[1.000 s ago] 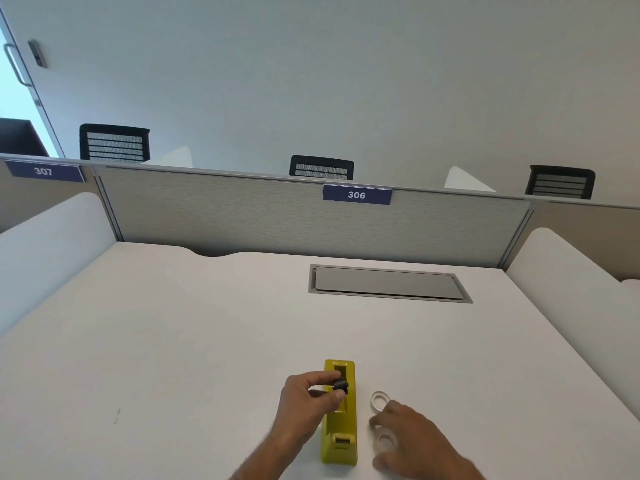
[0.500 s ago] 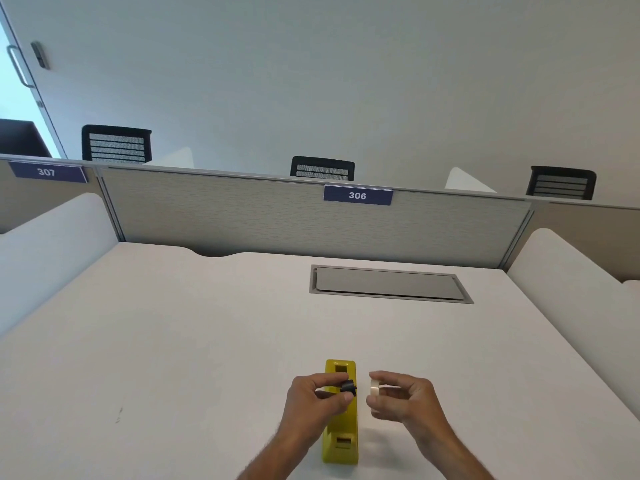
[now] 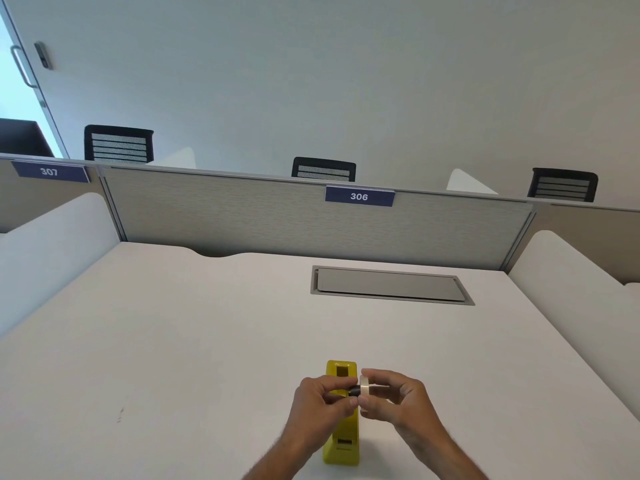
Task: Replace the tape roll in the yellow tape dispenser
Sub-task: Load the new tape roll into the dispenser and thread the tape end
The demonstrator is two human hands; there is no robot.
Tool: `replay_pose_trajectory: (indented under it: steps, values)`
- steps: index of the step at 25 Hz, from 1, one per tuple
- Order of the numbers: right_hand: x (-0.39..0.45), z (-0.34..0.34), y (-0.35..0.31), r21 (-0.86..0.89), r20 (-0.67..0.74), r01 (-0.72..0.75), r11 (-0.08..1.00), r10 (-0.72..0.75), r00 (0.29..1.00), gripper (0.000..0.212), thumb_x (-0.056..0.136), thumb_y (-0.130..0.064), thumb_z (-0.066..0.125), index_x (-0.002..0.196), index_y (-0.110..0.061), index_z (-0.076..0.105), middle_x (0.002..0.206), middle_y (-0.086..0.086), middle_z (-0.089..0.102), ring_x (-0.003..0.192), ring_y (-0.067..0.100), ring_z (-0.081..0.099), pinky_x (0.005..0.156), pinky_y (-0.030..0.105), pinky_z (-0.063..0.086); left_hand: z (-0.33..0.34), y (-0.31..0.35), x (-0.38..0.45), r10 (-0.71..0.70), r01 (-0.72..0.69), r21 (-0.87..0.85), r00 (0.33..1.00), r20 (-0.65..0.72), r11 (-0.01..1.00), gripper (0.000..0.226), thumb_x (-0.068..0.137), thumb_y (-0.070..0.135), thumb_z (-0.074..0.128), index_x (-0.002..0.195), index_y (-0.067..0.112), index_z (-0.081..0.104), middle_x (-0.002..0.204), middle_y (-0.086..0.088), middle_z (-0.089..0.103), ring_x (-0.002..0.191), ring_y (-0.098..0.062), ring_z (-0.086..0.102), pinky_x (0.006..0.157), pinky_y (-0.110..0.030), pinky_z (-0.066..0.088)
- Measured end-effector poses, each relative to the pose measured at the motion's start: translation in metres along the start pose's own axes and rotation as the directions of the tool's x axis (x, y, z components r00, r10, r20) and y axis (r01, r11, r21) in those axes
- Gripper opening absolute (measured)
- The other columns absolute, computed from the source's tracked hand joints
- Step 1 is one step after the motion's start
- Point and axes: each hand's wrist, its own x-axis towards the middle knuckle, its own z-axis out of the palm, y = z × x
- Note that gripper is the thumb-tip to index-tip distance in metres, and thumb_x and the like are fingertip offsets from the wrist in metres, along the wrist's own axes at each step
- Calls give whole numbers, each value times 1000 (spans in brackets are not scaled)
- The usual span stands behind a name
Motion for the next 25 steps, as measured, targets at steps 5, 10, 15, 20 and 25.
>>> replay_pose_trajectory:
  steps: [5, 10, 15, 20, 25]
  values:
    - [0, -1, 0, -22, 23, -11, 1000, 11, 1000, 57, 55, -28, 97, 106, -16, 74, 102, 15, 75, 98, 31, 69, 71, 42, 61, -2, 2, 1, 6, -7, 19, 1000, 16, 1000, 33, 81, 10, 81, 104, 34, 78, 101, 10, 77, 89, -16, 74, 89, -39, 60]
    - [0, 1, 1, -53, 37, -4, 999, 6, 999, 57, 55, -28, 97, 106, -16, 74, 101, 13, 75, 98, 27, 70, 73, 46, 61, -3, 4, -1, 27, -28, 18, 998, 52, 999, 35, 82, 8, 78, 104, 36, 78, 103, 11, 76, 91, -15, 74, 86, -35, 61]
    - [1, 3, 7, -70, 10, 2, 998, -2, 1000, 49, 62, -17, 94, 106, -15, 73, 102, 12, 76, 98, 28, 70, 80, 48, 60, -5, 0, -1, 26, -27, 31, 999, 22, 999, 34, 83, 11, 78, 105, 36, 77, 97, 14, 78, 91, -11, 73, 84, -28, 60]
    - [9, 4, 11, -241, 42, -19, 970, 30, 999, 50, 66, -8, 90, 110, -19, 70, 110, 3, 74, 103, 16, 69, 80, 36, 61, -10, -6, 6, 6, -4, 116, 1000, -17, 993, 40, 83, 7, 76, 97, 45, 77, 96, 19, 77, 88, -7, 73, 83, -25, 59]
    - [21, 12, 9, -463, 18, 22, 886, -16, 1000, 50, 61, -15, 90, 105, -29, 71, 103, -6, 73, 93, 8, 69, 76, 30, 61, -16, -8, 18, 21, -13, 182, 999, -42, 983, 39, 81, 4, 75, 89, 42, 78, 91, 19, 77, 81, -4, 73, 74, -16, 56]
